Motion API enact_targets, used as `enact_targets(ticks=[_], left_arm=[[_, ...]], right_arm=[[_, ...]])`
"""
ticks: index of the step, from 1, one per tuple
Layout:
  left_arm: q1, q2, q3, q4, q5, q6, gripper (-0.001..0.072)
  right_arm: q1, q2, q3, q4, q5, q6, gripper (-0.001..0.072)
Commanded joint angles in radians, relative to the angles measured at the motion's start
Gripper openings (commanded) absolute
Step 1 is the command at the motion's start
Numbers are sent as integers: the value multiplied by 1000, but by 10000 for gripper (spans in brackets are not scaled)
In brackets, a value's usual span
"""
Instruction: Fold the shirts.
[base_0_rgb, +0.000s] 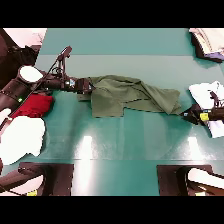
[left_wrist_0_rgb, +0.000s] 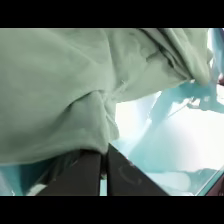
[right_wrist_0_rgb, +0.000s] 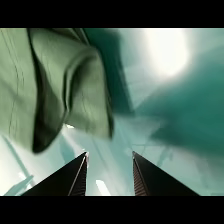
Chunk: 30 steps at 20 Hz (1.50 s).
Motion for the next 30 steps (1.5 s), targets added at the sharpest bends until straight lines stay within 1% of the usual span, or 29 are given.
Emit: enact_targets(ticks=[1, 6, 7, 8, 9, 10, 12, 14, 15, 17, 19, 20, 23, 25, 28, 30], left_arm=[[2, 5, 4, 4, -36, 2, 34], [2, 5, 4, 5, -39, 2, 34], [2, 5, 4, 5, -39, 2, 34], [2, 5, 4, 5, -39, 2, 34], [2, 5, 4, 5, -40, 2, 34], [2, 5, 4, 5, -50, 2, 34], [11, 6, 19, 11, -103, 0, 33], [72, 6, 103, 14, -231, -9, 33], [111, 6, 169, 13, -291, -17, 33], [194, 6, 340, 13, -373, -61, 33], [259, 6, 539, 13, -398, -70, 33], [282, 6, 636, 13, -396, -88, 33], [318, 6, 919, 13, -384, -99, 34], [318, 13, 1049, 4, -340, -112, 34], [318, 89, 1046, -14, -190, -111, 34], [318, 136, 1025, -14, -117, -111, 34]], right_arm=[[52, -65, 28, 34, -64, -16, 316], [84, -67, 60, 29, -101, -16, 304], [81, -67, 59, 28, -97, -16, 270], [82, -67, 59, 27, -89, -18, 129], [82, -67, 59, 27, -82, -34, 49], [82, -66, 60, 28, -68, -45, 17], [76, -60, 81, 18, 30, -50, 16], [66, -9, 128, 3, 153, -49, 16], [58, 35, 166, 10, 190, -48, 16], [59, 132, 266, 13, 203, -15, 16], [59, 220, 391, 16, 164, 36, 15], [59, 254, 463, 34, 135, 51, 15], [59, 321, 662, 101, 39, 61, 15], [59, 349, 779, 140, -32, 61, 16], [59, 387, 910, 136, -93, 60, 15], [59, 389, 980, 133, -73, 60, 15]])
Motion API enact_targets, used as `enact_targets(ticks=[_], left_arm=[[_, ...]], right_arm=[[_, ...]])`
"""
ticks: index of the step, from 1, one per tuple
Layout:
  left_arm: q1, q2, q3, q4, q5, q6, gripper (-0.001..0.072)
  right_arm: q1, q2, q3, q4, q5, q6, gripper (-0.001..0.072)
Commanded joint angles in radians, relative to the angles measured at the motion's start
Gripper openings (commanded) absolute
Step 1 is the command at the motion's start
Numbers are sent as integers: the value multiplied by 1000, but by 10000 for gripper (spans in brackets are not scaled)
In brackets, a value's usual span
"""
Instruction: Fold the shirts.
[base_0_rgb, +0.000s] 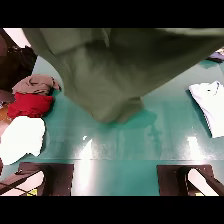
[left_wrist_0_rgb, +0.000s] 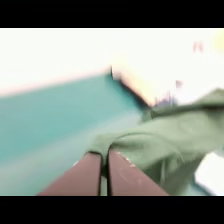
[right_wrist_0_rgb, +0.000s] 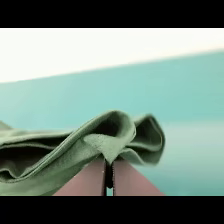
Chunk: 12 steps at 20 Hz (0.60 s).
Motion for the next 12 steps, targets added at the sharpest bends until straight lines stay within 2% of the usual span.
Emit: enact_targets(ticks=[1, 4, 8, 12], left_arm=[[5, 66, 23, -2, 129, -4, 33], [5, 71, 1, 54, 60, -1, 33], [5, 71, -235, 171, -86, -6, 33], [5, 71, -567, 185, -87, -4, 33]], right_arm=[[0, 23, 136, 8, -13, 5, 16], [0, 23, 97, 6, 88, 10, 15], [0, 32, -187, -3, 251, 32, 15], [0, 117, -650, -197, 144, 32, 16]])
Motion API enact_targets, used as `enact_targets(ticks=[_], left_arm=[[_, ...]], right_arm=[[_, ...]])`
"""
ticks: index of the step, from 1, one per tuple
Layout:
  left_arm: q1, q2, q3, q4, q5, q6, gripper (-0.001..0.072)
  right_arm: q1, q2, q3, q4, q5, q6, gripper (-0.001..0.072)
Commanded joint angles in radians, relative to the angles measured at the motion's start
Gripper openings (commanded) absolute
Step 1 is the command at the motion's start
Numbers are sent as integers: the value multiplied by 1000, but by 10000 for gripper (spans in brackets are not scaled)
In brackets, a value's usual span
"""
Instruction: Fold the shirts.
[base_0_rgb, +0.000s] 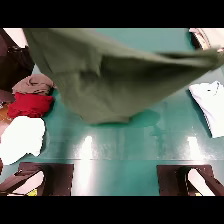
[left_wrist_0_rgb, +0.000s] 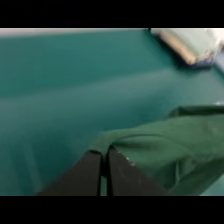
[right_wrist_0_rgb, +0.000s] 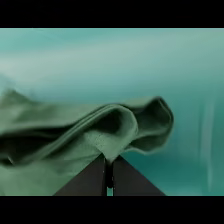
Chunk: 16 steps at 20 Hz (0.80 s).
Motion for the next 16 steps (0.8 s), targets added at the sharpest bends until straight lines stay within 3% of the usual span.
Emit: enact_targets(ticks=[1, 3, 5, 6, 10, 15, 16], left_arm=[[0, 3, -274, 31, -19, 8, 33], [0, 3, -406, 31, 5, 8, 33], [0, 3, -488, 31, 16, 8, 33], [0, 3, -507, 31, 15, 8, 34], [0, 3, -516, 31, 15, 34, 34], [0, 3, -516, 31, 17, 35, 34], [0, 3, -516, 31, 17, 35, 34]], right_arm=[[0, 66, -363, -171, -72, 4, 16], [-1, 86, -496, -230, -135, 4, 41], [-25, 77, -537, -227, -125, 4, 569], [-44, 65, -532, -224, -100, 4, 600], [-53, 19, -564, -199, 24, 12, 550], [115, -54, -730, -108, 5, 11, 548], [165, -74, -758, -108, -32, 11, 491]])
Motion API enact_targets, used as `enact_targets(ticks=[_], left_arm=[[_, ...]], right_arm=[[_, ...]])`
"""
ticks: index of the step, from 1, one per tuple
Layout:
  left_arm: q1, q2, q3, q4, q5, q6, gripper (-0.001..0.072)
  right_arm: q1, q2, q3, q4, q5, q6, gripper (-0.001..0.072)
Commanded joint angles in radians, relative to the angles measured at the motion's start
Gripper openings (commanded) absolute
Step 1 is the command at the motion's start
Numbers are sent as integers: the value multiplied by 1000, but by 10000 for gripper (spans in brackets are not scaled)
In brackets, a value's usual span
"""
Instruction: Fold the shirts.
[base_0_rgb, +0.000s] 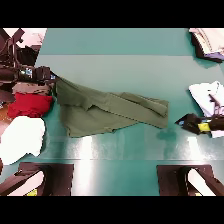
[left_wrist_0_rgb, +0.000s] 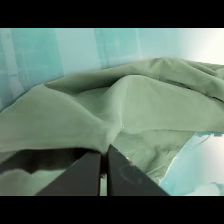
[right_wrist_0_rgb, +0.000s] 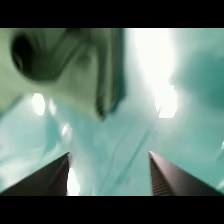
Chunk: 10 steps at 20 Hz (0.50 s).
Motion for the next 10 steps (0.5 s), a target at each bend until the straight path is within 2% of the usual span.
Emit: enact_targets(ticks=[1, 5, 10], left_arm=[[0, 0, -5, 0, 0, 3, 34], [0, 0, -5, 0, -9, 3, 34], [0, 0, -5, 0, -12, 3, 34]], right_arm=[[147, -65, -102, 29, -81, 0, 432], [298, -153, -105, 30, -246, 2, 433], [315, -219, -10, 9, -273, 12, 430]])
